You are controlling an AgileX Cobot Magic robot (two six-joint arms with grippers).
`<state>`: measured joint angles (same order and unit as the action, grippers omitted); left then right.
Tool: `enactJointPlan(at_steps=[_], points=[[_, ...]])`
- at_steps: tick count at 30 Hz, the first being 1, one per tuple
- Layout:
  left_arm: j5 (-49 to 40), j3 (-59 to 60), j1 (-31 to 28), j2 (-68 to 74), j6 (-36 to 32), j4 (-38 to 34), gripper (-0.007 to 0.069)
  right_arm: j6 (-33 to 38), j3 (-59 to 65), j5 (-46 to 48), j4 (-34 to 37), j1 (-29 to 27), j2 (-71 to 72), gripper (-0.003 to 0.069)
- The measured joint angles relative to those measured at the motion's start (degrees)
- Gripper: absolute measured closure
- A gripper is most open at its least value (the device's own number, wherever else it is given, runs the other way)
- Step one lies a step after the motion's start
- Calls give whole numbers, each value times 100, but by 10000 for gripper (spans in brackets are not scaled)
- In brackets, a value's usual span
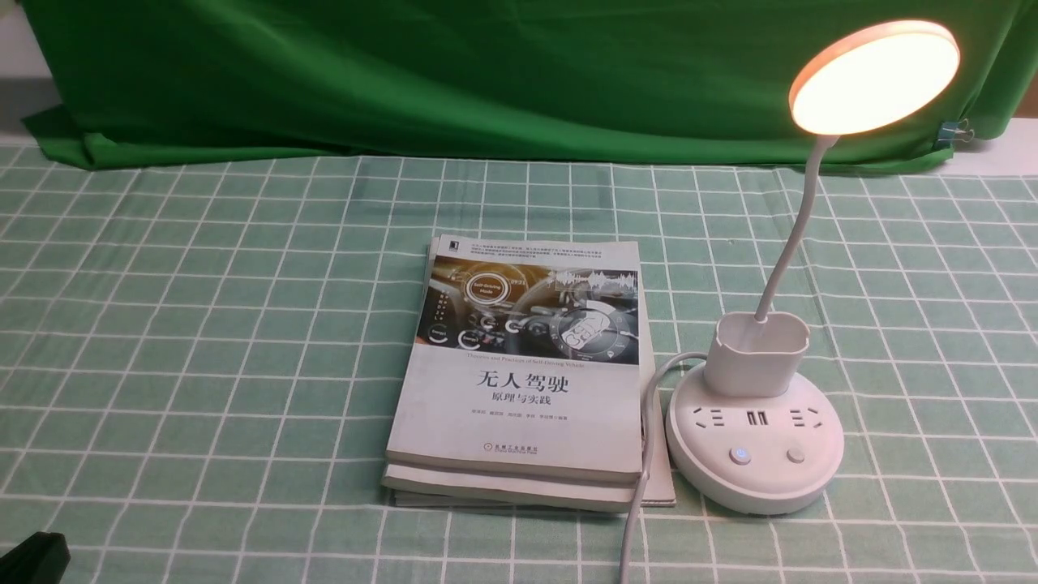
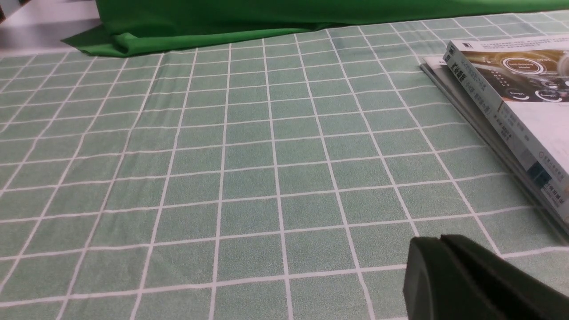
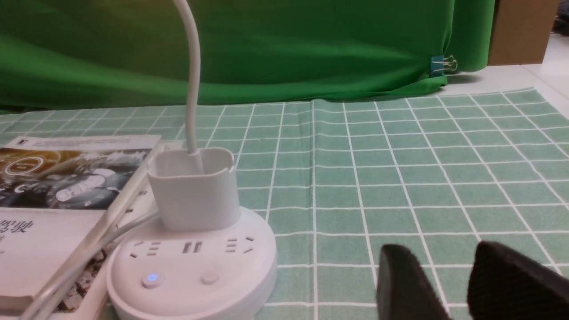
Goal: Turn off the desk lamp on the blue coffee tablecloth by hand.
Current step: 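Press the power button on the lamp base to turn the lamp off with the right gripper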
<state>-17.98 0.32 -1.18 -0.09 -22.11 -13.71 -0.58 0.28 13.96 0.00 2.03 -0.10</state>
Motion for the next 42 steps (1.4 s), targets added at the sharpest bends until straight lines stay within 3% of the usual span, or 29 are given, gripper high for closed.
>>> enactJointPlan(at_steps=[17,22,26,30,33,35,37,42], points=[[0,0,0,0,0,0,624,-86,0,-50,48,0,0,421],[0,0,0,0,0,0,624,-1351,0,-520,504,0,0,421],[0,0,0,0,0,0,624,-3237,0,-1324,694,0,0,421],[0,0,0,0,0,0,624,-3728,0,-1759,717,0,0,424],[0,0,0,0,0,0,624,-3774,0,-1838,722,21,0,459],[0,0,0,0,0,0,624,-3616,-137,-1462,737,157,-32,540],[0,0,0,0,0,0,624,-3257,-523,-944,736,355,-260,600],[0,0,0,0,0,0,624,-1851,-2260,1174,736,1053,-1708,618]])
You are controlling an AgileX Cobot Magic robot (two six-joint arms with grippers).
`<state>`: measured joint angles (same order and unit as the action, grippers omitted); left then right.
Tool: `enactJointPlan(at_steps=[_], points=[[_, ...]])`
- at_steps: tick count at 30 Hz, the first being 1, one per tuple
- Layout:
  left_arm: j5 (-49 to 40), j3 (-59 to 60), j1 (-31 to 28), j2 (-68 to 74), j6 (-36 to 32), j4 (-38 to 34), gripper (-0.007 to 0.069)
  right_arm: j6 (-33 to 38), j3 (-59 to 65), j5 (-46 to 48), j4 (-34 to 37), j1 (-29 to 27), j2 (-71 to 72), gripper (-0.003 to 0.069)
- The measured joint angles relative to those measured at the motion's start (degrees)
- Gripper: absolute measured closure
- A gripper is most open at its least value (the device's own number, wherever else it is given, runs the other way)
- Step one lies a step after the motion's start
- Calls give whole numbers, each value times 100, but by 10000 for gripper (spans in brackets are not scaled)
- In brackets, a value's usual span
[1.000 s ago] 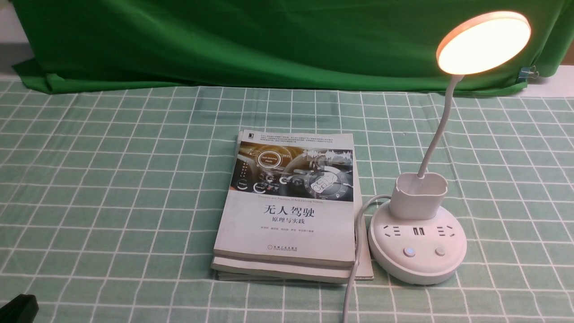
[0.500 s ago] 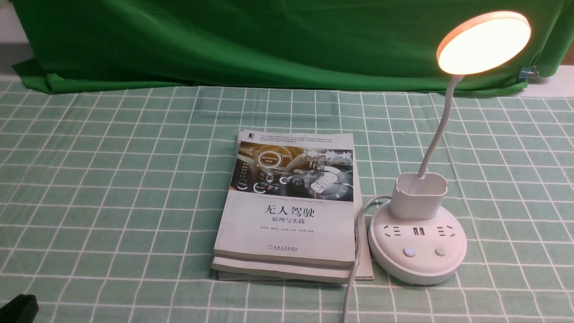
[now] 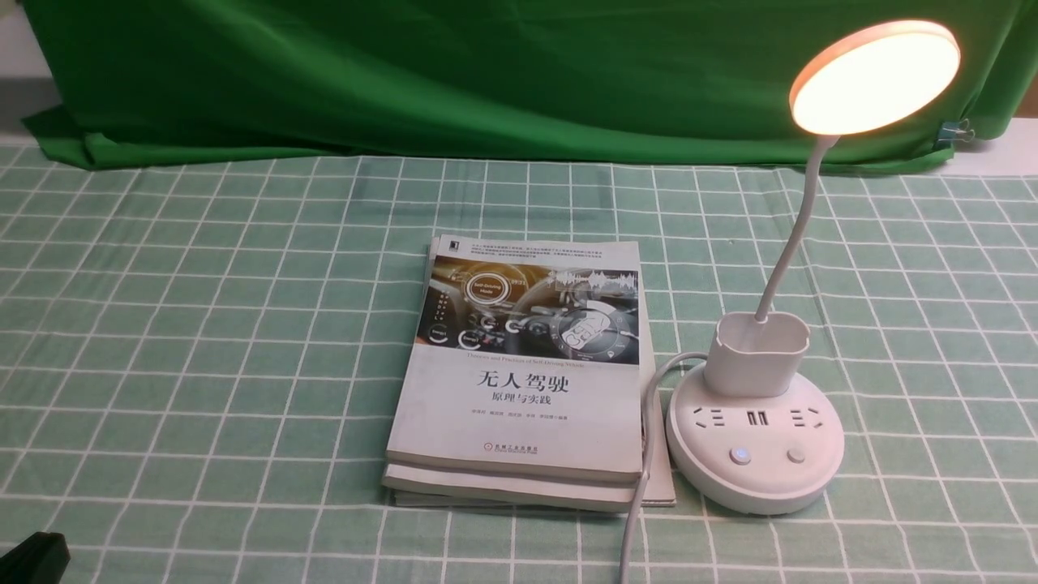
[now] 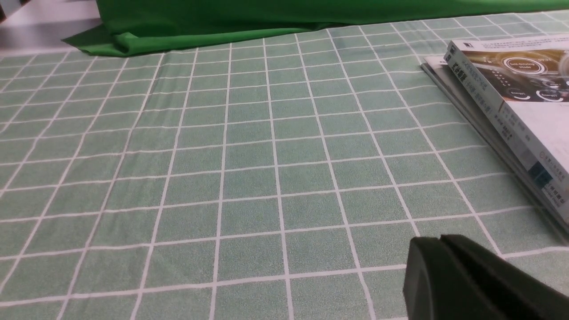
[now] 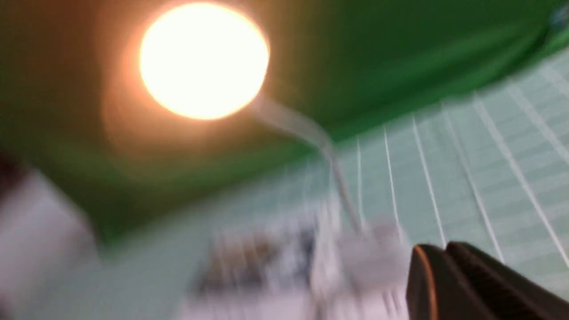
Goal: Turn off the desk lamp on the blue coffee tablecloth by hand.
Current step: 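Press the power button on the lamp base to turn the lamp off with the right gripper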
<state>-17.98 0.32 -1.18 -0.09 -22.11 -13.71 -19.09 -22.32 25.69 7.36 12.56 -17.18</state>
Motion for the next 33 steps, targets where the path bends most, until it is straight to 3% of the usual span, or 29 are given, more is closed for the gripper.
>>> enactJointPlan(at_steps=[2,7,18,28,33], points=[[0,0,0,0,0,0,624,478,-800,1220,-60,294,-1029,619],[0,0,0,0,0,0,624,1037,-1741,2645,-346,614,-2992,620],[5,0,0,0,0,0,624,1443,-2658,2131,-409,1081,-6059,626],[5,0,0,0,0,0,624,1449,-3129,1643,-494,1081,-7422,625],[5,0,0,0,0,0,624,1442,-3525,1873,-494,1081,-7841,624]])
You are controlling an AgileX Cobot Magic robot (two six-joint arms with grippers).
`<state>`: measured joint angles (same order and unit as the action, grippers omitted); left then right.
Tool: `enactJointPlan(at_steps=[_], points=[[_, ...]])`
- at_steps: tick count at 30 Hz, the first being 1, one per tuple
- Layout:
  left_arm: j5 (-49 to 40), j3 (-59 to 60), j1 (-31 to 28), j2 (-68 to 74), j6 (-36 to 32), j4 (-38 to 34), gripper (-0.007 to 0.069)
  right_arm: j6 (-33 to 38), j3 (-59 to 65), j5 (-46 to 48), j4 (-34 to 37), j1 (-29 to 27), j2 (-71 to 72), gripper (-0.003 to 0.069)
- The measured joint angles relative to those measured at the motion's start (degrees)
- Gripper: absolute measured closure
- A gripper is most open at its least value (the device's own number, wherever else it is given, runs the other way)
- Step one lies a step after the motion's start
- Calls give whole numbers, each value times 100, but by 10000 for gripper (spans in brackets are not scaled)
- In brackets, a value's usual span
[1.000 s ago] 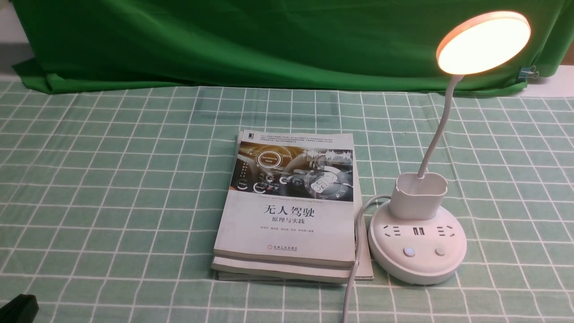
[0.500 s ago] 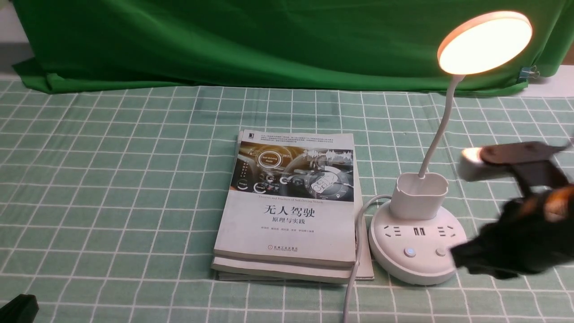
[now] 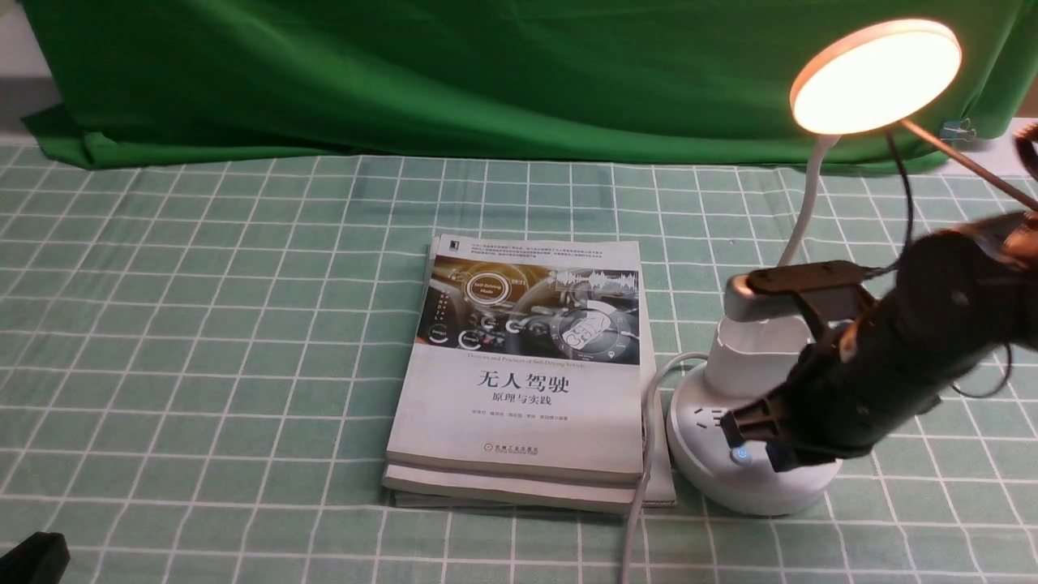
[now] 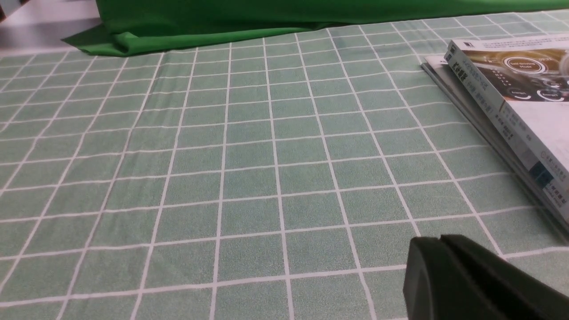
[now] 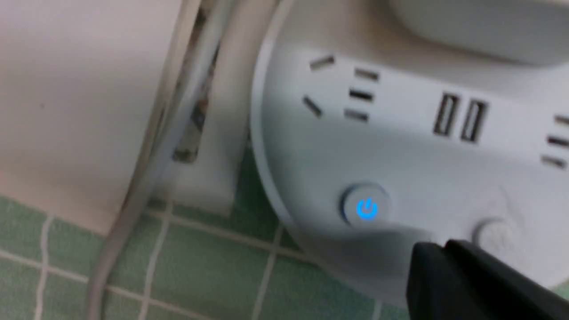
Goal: Turn off the desk lamp on the blue coffee tablecloth by hand.
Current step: 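Press the power button on the lamp base to turn the lamp off with the right gripper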
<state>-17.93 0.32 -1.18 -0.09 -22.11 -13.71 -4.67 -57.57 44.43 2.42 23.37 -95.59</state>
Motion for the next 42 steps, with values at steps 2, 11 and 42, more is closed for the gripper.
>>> enactJointPlan(at_steps=[2,11,42], points=[[0,0,0,0,0,0,624,0,-250,263,0,0,-125,623],[0,0,0,0,0,6,624,0,-395,610,-197,-180,-179,618],[0,0,0,0,0,7,624,273,21,-289,-316,-407,94,617]])
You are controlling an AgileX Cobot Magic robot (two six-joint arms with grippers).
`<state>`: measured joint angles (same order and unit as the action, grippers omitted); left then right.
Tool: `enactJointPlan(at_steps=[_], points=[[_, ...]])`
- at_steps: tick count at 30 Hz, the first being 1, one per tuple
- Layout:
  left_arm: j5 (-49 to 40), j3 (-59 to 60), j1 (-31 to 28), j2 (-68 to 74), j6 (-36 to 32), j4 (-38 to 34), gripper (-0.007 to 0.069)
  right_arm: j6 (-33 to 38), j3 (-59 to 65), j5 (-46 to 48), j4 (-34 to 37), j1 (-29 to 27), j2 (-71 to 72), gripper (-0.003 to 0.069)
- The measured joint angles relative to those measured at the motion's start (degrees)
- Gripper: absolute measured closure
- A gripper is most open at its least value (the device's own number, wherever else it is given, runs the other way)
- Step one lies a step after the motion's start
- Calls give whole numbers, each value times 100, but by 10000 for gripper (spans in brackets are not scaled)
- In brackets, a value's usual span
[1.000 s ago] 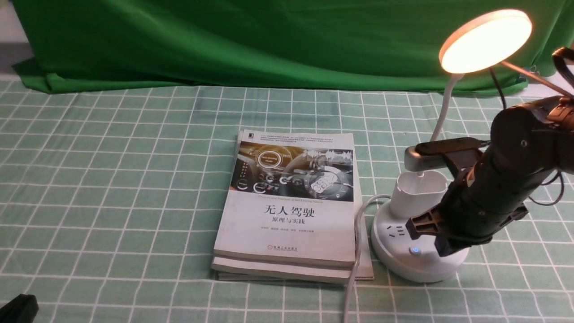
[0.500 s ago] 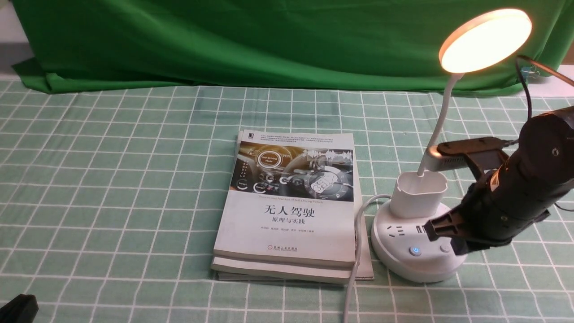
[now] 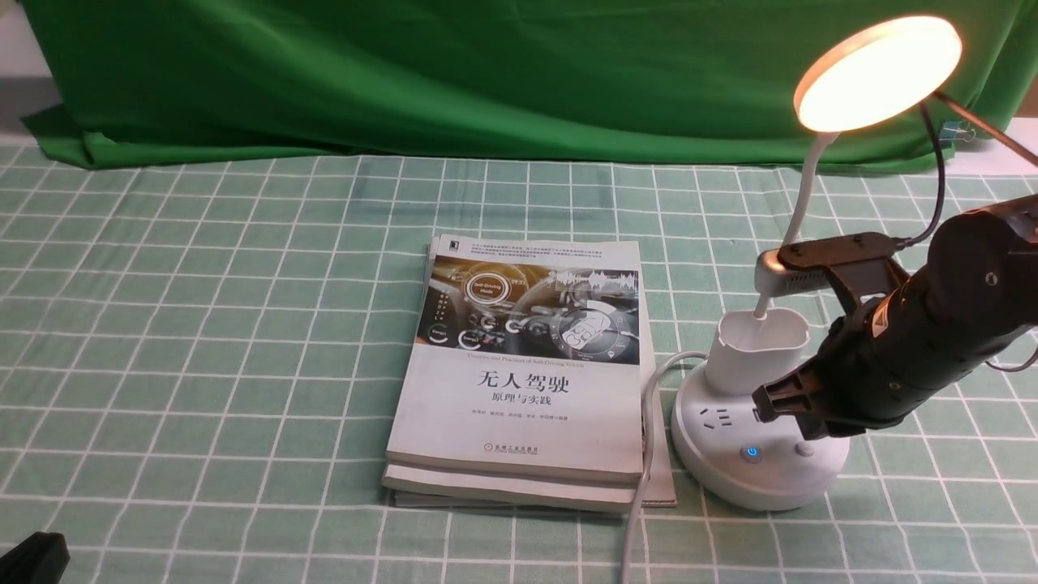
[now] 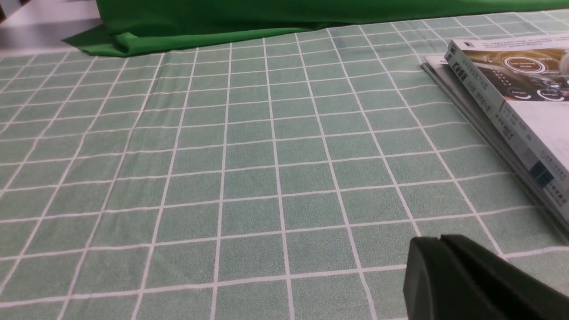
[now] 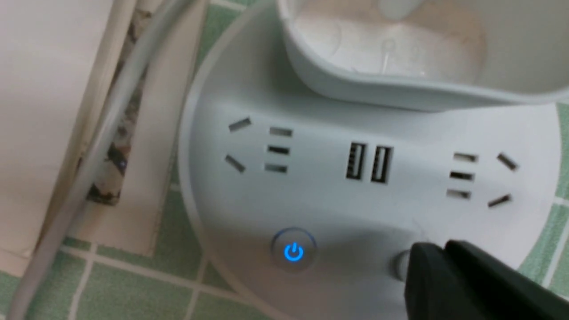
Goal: Turn off the desk lamp on the blue coffee tablecloth by hand.
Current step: 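Press the power button on the lamp base to turn the lamp off with the right gripper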
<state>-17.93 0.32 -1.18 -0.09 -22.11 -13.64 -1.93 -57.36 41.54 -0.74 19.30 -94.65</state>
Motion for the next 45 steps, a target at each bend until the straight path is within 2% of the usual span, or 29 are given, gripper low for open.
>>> enactJointPlan(at_steps=[21,33,45], points=[[0,0,0,0,0,0,624,1,-37,-278,-21,0,-422,618],[0,0,0,0,0,0,624,13,12,-199,-16,0,287,618],[0,0,0,0,0,0,624,18,-25,-49,-20,0,-404,618]])
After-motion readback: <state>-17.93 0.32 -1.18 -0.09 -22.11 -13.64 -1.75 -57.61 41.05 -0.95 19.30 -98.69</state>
